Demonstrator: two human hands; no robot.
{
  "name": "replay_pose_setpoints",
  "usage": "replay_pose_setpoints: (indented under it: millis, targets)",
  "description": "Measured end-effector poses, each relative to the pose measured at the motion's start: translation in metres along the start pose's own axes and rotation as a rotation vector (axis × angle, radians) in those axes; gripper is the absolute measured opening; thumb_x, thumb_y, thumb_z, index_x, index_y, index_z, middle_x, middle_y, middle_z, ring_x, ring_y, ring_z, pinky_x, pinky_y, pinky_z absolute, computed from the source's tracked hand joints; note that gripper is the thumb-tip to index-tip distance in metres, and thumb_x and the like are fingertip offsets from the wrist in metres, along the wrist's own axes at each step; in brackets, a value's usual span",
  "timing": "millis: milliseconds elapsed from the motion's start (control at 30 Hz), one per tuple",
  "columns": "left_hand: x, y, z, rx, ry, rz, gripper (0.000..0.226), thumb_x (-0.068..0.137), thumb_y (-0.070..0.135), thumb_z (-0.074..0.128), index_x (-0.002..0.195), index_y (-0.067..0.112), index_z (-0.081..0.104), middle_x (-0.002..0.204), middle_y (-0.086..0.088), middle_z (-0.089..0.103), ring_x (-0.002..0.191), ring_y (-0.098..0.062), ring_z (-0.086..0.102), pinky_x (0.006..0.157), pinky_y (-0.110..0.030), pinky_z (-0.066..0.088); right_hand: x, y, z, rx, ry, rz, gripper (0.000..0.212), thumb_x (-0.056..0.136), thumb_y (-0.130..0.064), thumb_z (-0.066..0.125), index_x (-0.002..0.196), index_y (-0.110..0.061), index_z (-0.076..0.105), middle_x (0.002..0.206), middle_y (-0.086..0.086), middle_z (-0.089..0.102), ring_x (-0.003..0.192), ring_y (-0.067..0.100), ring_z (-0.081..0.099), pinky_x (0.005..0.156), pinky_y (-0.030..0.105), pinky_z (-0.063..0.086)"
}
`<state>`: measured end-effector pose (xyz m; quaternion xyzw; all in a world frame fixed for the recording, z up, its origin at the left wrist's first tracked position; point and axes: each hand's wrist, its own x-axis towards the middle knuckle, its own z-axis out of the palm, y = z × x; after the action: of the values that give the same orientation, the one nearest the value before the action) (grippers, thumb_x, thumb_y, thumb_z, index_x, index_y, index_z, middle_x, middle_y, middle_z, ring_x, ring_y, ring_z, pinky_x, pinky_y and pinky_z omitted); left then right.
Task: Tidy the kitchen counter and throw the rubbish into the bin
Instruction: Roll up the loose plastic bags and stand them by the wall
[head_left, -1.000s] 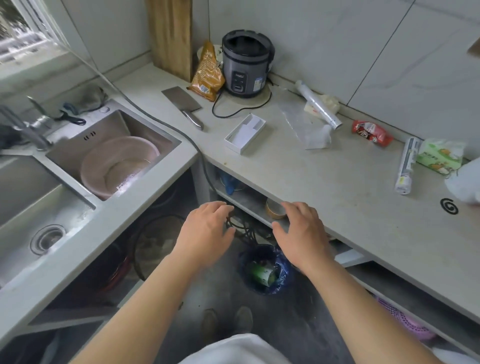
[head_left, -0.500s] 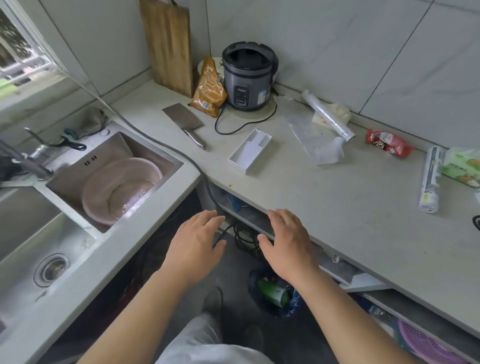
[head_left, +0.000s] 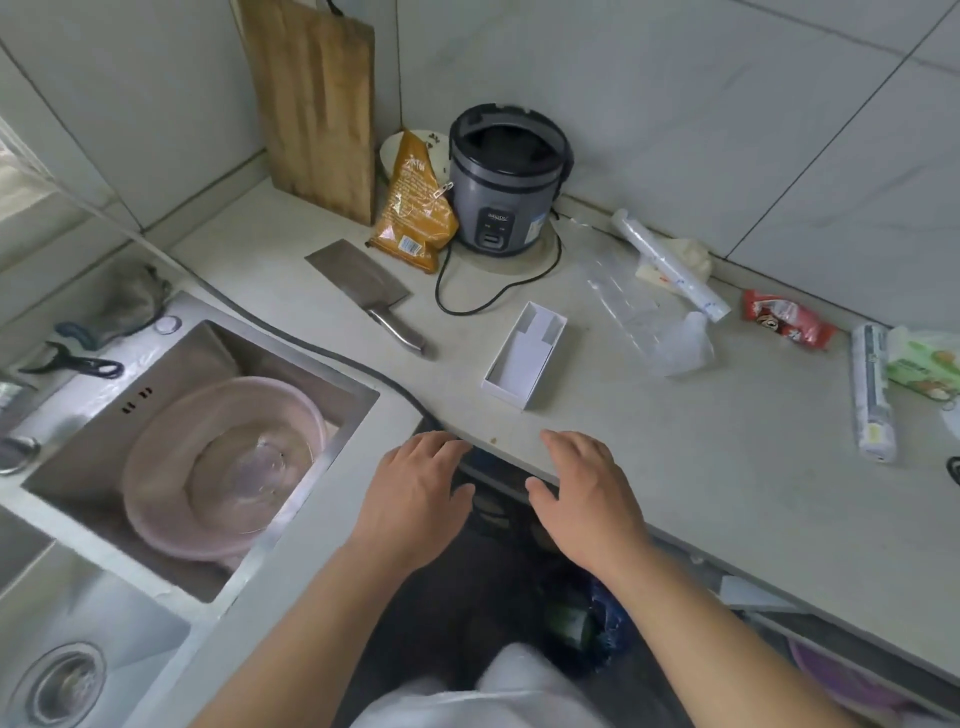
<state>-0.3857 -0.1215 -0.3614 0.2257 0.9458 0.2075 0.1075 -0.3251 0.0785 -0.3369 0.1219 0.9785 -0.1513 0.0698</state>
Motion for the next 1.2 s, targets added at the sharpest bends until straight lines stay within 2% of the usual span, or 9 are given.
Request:
replay_pose_setpoints:
  millis: [267, 500, 733, 1033, 1200]
  targets:
    - [0.041, -0.003, -0.016, -0.045, -0.009, 0.096, 0.046, 0.096, 0.038, 0.059, 0.14, 0.028, 0.056, 0.144, 0.007, 0.056, 0.134, -0.019, 0.049, 0.112, -0.036, 0.038, 0.018, -0.003, -0.015, -0.015, 0.03, 0.108, 0.053, 0.097, -0.04, 0.053, 0.144, -0.02, 0.041, 0.143, 0.002, 0.051, 0.131, 0.023, 0.045, 0.104, 0.035, 0.044]
    - [0.067, 0.008, -0.023, -0.084, -0.016, 0.183, 0.047, 0.096, 0.035, 0.062, 0.141, 0.023, 0.057, 0.144, 0.005, 0.057, 0.135, -0.022, 0.049, 0.11, -0.038, 0.041, 0.024, 0.014, -0.032, -0.023, 0.039, 0.211, 0.054, 0.097, -0.038, 0.05, 0.147, -0.019, 0.039, 0.145, 0.004, 0.048, 0.133, 0.025, 0.042, 0.106, 0.038, 0.043]
    - [0.095, 0.03, -0.019, -0.093, -0.016, 0.254, 0.049, 0.095, 0.034, 0.062, 0.142, 0.022, 0.056, 0.145, 0.004, 0.056, 0.134, -0.022, 0.049, 0.109, -0.038, 0.04, 0.032, 0.041, -0.042, -0.017, 0.035, 0.286, 0.056, 0.098, -0.037, 0.049, 0.149, -0.019, 0.037, 0.146, 0.004, 0.047, 0.134, 0.024, 0.04, 0.107, 0.039, 0.042]
    - [0.136, 0.077, 0.0, -0.047, -0.062, 0.307, 0.046, 0.092, 0.032, 0.067, 0.136, 0.019, 0.06, 0.14, 0.003, 0.059, 0.128, -0.024, 0.054, 0.101, -0.038, 0.045, 0.045, 0.087, -0.045, 0.034, 0.078, 0.318, 0.054, 0.095, -0.037, 0.052, 0.145, -0.018, 0.041, 0.143, 0.004, 0.049, 0.133, 0.025, 0.042, 0.105, 0.039, 0.044]
    - [0.162, 0.112, 0.02, -0.034, -0.081, 0.29, 0.05, 0.092, 0.032, 0.068, 0.139, 0.02, 0.058, 0.142, 0.002, 0.056, 0.133, -0.023, 0.05, 0.107, -0.038, 0.043, 0.07, 0.132, -0.046, 0.082, 0.09, 0.321, 0.053, 0.095, -0.036, 0.053, 0.144, -0.017, 0.043, 0.141, 0.004, 0.05, 0.132, 0.025, 0.041, 0.102, 0.039, 0.044]
